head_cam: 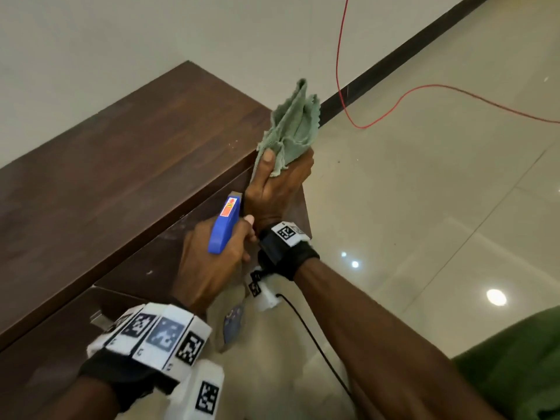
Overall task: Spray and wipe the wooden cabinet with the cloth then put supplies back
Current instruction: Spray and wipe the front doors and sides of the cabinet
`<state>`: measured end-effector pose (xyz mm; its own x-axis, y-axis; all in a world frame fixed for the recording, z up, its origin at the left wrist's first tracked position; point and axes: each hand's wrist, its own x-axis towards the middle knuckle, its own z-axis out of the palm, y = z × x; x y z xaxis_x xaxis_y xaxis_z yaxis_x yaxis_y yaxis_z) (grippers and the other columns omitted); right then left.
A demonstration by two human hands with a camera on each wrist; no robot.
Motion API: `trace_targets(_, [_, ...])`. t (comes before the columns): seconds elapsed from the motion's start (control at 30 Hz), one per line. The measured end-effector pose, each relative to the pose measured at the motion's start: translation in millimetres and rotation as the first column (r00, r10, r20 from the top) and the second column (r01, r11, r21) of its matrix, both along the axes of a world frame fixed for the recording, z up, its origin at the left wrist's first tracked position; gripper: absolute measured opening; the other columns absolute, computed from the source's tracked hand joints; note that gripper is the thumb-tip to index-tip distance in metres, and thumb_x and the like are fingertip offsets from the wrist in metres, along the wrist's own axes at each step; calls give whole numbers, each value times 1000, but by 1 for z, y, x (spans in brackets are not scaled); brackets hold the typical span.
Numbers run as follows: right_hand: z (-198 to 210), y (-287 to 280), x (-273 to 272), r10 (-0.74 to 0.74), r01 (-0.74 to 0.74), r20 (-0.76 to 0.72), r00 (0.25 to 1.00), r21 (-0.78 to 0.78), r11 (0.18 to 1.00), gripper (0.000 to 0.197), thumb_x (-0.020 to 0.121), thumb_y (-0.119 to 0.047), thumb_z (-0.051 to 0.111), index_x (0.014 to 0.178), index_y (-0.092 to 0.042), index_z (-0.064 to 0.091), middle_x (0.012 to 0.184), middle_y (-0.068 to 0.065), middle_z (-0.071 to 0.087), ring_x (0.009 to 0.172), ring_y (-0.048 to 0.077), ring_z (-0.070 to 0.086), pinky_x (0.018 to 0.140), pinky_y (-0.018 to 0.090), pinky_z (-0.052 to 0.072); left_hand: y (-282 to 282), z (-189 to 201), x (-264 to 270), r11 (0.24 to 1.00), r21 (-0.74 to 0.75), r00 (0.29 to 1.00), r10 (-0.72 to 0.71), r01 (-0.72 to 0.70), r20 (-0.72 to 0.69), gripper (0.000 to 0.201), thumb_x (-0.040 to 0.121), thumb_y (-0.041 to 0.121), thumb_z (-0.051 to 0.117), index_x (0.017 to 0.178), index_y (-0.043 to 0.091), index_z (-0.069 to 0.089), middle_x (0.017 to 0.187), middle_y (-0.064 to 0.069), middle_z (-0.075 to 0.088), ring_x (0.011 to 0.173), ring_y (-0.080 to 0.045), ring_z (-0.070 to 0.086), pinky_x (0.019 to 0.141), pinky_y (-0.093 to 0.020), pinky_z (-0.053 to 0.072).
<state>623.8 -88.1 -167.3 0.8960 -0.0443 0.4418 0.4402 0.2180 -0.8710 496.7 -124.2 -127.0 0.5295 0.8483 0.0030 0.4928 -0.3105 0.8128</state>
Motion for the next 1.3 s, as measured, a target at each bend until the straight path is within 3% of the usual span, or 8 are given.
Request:
trace_targets(0.27, [-70,-10,-11,-15,-17,-219,976,-141,990,63,99,-54,25,126,-1,44,118,28,56,106,42,57,90,55,49,-6,-26,9,999,-17,993,39,-41,-107,37,98,36,62,71,13,70,64,-6,73,50,-9,66,55,-10,46])
trace_targets(0.47, [-29,-6,-8,66,-59,84,994,-82,995,56,97,-35,39,138,2,33,137,27,43,130,39,44,106,52,38,-1,-29,-1,994,67,995,87,-84,-52,45,99,39,61,64,10,66,55,-7,67,52,-19,66,64,-30,52])
trace_targets(0.63, [-106,-31,7,105,-185,-278,955,-282,942,51,96,-49,31,120,-8,51,108,14,60,99,31,56,85,41,46,-9,-34,9,997,11,996,82,-82,-43,42,101,33,60,65,12,64,64,-6,70,51,-22,67,63,-31,53])
trace_targets(0.77, [-104,-40,-3,75,-263,-505,860,-311,913,60,95,-54,23,122,-8,51,116,15,60,105,35,57,91,41,46,-16,-37,15,998,-29,997,54,-55,-49,39,101,35,59,68,14,64,69,-10,73,52,-26,67,65,-36,57])
trace_targets(0.83, [-69,-29,-15,54,-186,-420,906,-280,942,67,95,-59,23,130,-7,46,126,16,56,114,34,56,98,42,45,-18,-37,11,997,7,995,82,-82,-51,40,97,40,59,68,12,65,73,-13,74,59,-31,69,74,-43,60])
trace_targets(0.97, [-19,-15,-16,79,-76,34,996,-90,993,52,94,-19,48,138,1,28,142,31,38,135,44,36,109,58,31,-19,-33,-6,976,156,985,164,-154,-53,48,93,49,49,76,6,63,80,-21,69,86,-43,65,94,-54,49])
trace_targets(1.13, [-43,-37,-17,286,-229,273,918,-223,948,54,99,-17,42,144,-10,15,146,39,27,142,48,17,114,65,18,-25,-29,-14,980,119,987,157,-159,24,56,95,55,45,61,14,62,48,-5,63,53,-19,65,84,-50,54])
trace_targets(1.3, [-29,-39,-21,468,-258,500,729,-433,864,61,83,-14,64,136,8,44,143,35,39,143,39,14,120,54,10,-23,-36,-12,964,70,958,245,-258,150,51,92,59,51,59,22,61,52,-6,63,60,-41,67,71,-62,55])
